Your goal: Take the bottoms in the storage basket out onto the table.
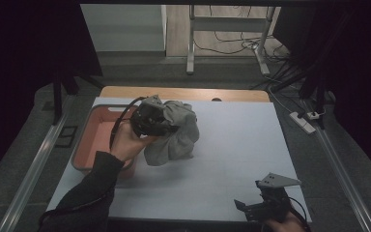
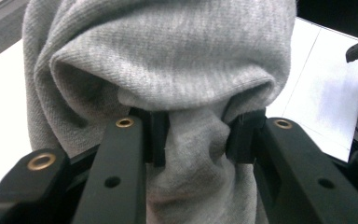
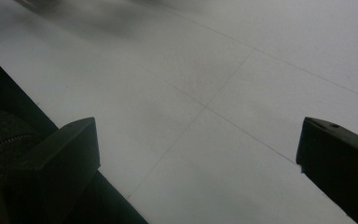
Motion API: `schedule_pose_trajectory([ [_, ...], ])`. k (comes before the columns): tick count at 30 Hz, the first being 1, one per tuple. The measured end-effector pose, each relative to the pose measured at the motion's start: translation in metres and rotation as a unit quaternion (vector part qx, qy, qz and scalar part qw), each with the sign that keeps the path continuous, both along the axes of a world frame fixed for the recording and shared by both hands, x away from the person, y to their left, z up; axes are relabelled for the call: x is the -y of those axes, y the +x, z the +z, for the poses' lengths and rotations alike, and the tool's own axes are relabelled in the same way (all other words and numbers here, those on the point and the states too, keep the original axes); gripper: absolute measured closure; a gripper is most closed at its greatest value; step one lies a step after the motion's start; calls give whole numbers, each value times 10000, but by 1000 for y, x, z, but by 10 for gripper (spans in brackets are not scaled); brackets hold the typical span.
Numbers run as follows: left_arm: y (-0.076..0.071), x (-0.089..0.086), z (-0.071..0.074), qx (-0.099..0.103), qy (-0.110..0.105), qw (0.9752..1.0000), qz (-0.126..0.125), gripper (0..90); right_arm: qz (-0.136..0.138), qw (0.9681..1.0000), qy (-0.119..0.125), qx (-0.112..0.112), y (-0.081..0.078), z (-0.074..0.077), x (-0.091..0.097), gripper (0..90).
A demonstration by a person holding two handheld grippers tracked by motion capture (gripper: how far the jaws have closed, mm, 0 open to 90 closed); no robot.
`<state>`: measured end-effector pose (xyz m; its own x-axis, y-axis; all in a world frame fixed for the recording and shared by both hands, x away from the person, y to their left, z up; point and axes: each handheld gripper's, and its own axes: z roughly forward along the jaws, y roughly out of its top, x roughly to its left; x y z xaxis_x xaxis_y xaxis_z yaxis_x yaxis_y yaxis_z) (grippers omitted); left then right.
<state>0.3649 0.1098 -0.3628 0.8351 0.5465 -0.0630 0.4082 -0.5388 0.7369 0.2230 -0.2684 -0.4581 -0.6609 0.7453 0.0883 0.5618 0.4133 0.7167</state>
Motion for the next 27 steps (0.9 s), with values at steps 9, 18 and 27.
schedule_pose_trajectory([
  [9,8,12,-14,-118,123,9998,-97,641,-5,10000,4,-5,0,0,0,0],
  [18,20,25,-32,-371,59,9992,-157,639,-4,10000,8,-5,0,0,0,0],
  [27,27,29,-45,-520,72,9986,-116,635,-15,10000,18,-7,0,0,1,0],
])
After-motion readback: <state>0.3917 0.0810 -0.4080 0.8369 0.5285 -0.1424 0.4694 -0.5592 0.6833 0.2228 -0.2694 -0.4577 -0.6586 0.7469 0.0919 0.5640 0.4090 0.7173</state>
